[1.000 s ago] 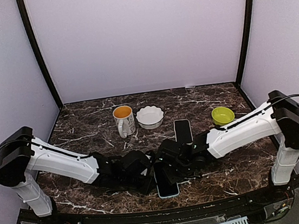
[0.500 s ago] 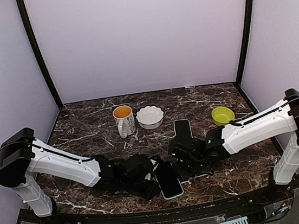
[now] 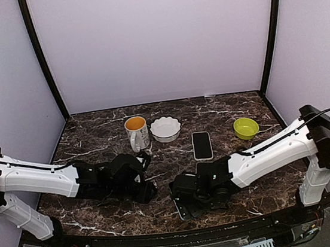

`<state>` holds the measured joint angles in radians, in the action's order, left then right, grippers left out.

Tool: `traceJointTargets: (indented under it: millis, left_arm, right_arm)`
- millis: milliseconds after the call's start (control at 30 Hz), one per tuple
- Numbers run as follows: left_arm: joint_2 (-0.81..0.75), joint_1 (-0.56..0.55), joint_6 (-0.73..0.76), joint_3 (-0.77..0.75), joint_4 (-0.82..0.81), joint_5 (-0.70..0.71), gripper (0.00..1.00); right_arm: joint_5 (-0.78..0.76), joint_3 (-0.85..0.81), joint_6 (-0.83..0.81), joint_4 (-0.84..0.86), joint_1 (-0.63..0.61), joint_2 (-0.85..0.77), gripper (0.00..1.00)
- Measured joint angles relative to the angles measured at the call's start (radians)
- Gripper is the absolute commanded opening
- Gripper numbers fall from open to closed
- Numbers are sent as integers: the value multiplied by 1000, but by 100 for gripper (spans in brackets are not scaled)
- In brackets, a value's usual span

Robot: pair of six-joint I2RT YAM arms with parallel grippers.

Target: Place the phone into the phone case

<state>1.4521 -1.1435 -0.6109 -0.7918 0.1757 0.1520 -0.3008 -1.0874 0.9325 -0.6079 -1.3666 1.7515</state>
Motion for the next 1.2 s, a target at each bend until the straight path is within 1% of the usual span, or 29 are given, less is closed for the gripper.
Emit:
traceJointTargets:
  millis: [100,367,433,567,600,700,767,900,967,1000,1033,1100,1200]
  left_arm:
    - [-34,29,-18,34,14,22,50]
    - [-47,29,-37,60,31,29,51]
    - [-47,29,-40,66,32,29,51]
    - [-46,29,-40,69,34,29,51]
    - [-46,29,-40,69,35,29,51]
    - [-46,29,-40,69,35,29,51]
    - [-47,29,-40,69,35,30,51]
    - [-46,29,-40,69,36,34,51]
    - [-46,29,-40,69,37,34,55]
    - [-46,29,-40,69,37,34,60]
    - [-46,29,-40,69,37,34,62]
    - [-46,29,-39,67,36,33,72]
    - [-62,29,-37,65,30,28,78]
  right_arm:
    - [3,-34,29,-20,-10,54,99]
    - [2,-166,36,-60,-19,176,98]
    - [1,-185,35,-71,-21,192,94]
    - [-3,-197,38,-78,-21,201,81]
    - [-4,-200,42,-78,-22,203,76]
    - [-12,-208,43,-85,-24,207,56]
    - [-22,-210,39,-88,-27,208,47]
    - [-37,-208,33,-84,-30,206,36]
    - [-43,-198,23,-72,-32,199,32]
    - [-48,-185,12,-59,-32,190,30]
    - [-56,-173,3,-50,-33,181,27]
    - [-76,-149,-15,-35,-38,156,22]
    - [-138,-97,-44,5,-51,79,22]
